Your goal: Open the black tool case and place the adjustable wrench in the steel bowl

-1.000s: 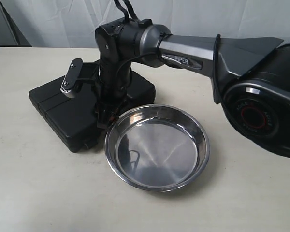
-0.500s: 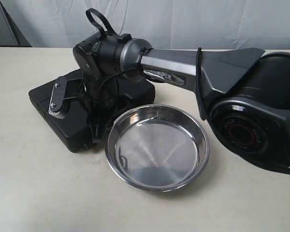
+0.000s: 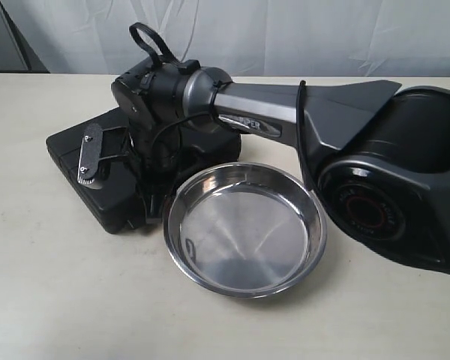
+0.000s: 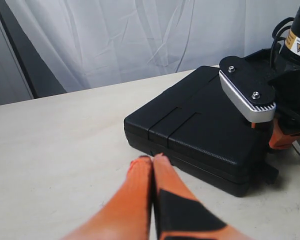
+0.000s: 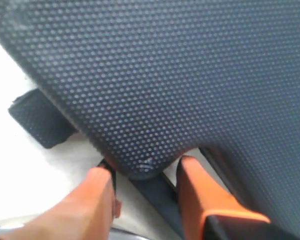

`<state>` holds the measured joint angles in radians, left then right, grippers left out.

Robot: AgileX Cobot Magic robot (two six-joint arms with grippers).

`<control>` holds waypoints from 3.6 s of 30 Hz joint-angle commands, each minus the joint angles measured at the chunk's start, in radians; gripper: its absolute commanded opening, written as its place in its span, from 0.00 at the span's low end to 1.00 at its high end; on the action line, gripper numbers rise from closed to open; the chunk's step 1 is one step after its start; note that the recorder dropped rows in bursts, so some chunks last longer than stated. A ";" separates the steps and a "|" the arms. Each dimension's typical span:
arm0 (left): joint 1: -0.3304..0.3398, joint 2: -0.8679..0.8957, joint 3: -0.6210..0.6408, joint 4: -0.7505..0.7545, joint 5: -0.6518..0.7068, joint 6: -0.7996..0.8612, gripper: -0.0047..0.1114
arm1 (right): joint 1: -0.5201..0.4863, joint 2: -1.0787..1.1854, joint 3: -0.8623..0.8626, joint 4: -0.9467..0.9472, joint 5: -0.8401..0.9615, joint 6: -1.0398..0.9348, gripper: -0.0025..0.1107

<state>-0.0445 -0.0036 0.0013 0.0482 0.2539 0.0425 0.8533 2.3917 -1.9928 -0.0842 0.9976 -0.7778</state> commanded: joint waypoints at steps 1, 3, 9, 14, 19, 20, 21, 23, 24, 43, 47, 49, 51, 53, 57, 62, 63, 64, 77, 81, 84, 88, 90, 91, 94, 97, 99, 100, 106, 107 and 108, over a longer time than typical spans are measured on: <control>0.002 0.004 -0.001 0.000 -0.015 -0.004 0.04 | -0.004 -0.004 0.002 -0.034 0.020 0.017 0.02; 0.002 0.004 -0.001 0.000 -0.015 -0.004 0.04 | -0.004 -0.023 0.002 -0.048 0.020 0.017 0.02; 0.002 0.004 -0.001 0.000 -0.015 -0.004 0.04 | -0.004 -0.059 0.002 -0.048 0.020 0.017 0.02; 0.002 0.004 -0.001 0.000 -0.015 -0.004 0.04 | -0.004 -0.079 0.002 -0.048 0.025 0.017 0.02; 0.002 0.004 -0.001 0.000 -0.015 -0.004 0.04 | -0.004 -0.084 0.002 -0.043 0.046 0.017 0.02; 0.002 0.004 -0.001 0.000 -0.015 -0.004 0.04 | -0.004 -0.084 0.002 -0.035 0.052 0.017 0.02; 0.002 0.004 -0.001 0.000 -0.015 -0.004 0.04 | -0.004 -0.082 0.002 -0.024 0.054 0.017 0.02; 0.002 0.004 -0.001 0.000 -0.015 -0.004 0.04 | -0.004 -0.078 0.002 0.027 0.054 0.017 0.02; 0.002 0.004 -0.001 0.000 -0.015 -0.004 0.04 | -0.004 -0.078 0.002 0.051 0.054 0.017 0.02; 0.002 0.004 -0.001 0.000 -0.015 -0.004 0.04 | -0.004 0.019 0.002 -0.050 -0.009 0.017 0.36; 0.002 0.004 -0.001 0.000 -0.015 -0.004 0.04 | -0.004 0.039 0.002 -0.050 -0.009 0.017 0.35; 0.002 0.004 -0.001 0.000 -0.015 -0.004 0.04 | -0.004 0.041 0.002 -0.050 -0.012 0.017 0.35; 0.002 0.004 -0.001 0.000 -0.015 -0.004 0.04 | -0.004 0.043 0.002 -0.050 -0.012 0.017 0.32; 0.002 0.004 -0.001 0.000 -0.015 -0.004 0.04 | -0.004 0.043 0.002 -0.050 -0.004 0.017 0.23; 0.002 0.004 -0.001 0.000 -0.015 -0.004 0.04 | -0.004 0.043 0.002 -0.044 0.018 0.017 0.02; 0.002 0.004 -0.001 0.000 -0.015 -0.004 0.04 | -0.004 0.035 0.002 -0.042 0.054 0.032 0.01; 0.002 0.004 -0.001 0.000 -0.015 -0.004 0.04 | -0.004 0.031 0.002 -0.038 0.054 0.045 0.01; 0.002 0.004 -0.001 0.000 -0.015 -0.004 0.04 | -0.004 0.022 0.002 -0.036 0.054 0.055 0.01; 0.002 0.004 -0.001 0.000 -0.015 -0.004 0.04 | -0.004 -0.054 0.002 -0.007 0.017 0.062 0.01; 0.002 0.004 -0.001 0.000 -0.015 -0.004 0.04 | -0.004 -0.061 0.002 -0.007 0.001 0.062 0.01; 0.002 0.004 -0.001 0.000 -0.015 -0.004 0.04 | -0.004 -0.062 0.002 -0.007 -0.009 0.062 0.01; 0.002 0.004 -0.001 0.000 -0.015 -0.004 0.04 | -0.004 -0.063 0.002 -0.007 -0.019 0.062 0.01; 0.002 0.004 -0.001 0.000 -0.015 -0.004 0.04 | -0.004 -0.063 0.002 -0.007 -0.024 0.062 0.01; 0.002 0.004 -0.001 0.000 -0.015 -0.004 0.04 | -0.004 -0.063 0.002 -0.007 -0.024 0.062 0.01; 0.002 0.004 -0.001 0.000 -0.015 -0.004 0.04 | -0.004 -0.069 0.002 -0.005 -0.018 0.062 0.01; 0.002 0.004 -0.001 0.000 -0.015 -0.004 0.04 | -0.004 -0.075 0.002 0.008 -0.009 0.062 0.01; 0.002 0.004 -0.001 0.000 -0.015 -0.004 0.04 | -0.004 -0.082 0.002 0.008 -0.007 0.063 0.01; 0.002 0.004 -0.001 0.000 -0.015 -0.004 0.04 | -0.004 -0.088 0.002 0.017 -0.007 0.063 0.01; 0.002 0.004 -0.001 0.000 -0.015 -0.004 0.04 | -0.004 -0.145 0.002 0.084 0.016 0.064 0.01; 0.002 0.004 -0.001 0.000 -0.015 -0.004 0.04 | -0.004 -0.162 0.002 0.084 0.008 0.064 0.01; 0.002 0.004 -0.001 0.000 -0.015 -0.004 0.04 | -0.004 -0.173 0.002 0.084 0.003 0.064 0.01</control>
<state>-0.0445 -0.0036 0.0013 0.0482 0.2539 0.0425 0.8541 2.2603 -1.9899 -0.0336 0.9945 -0.7417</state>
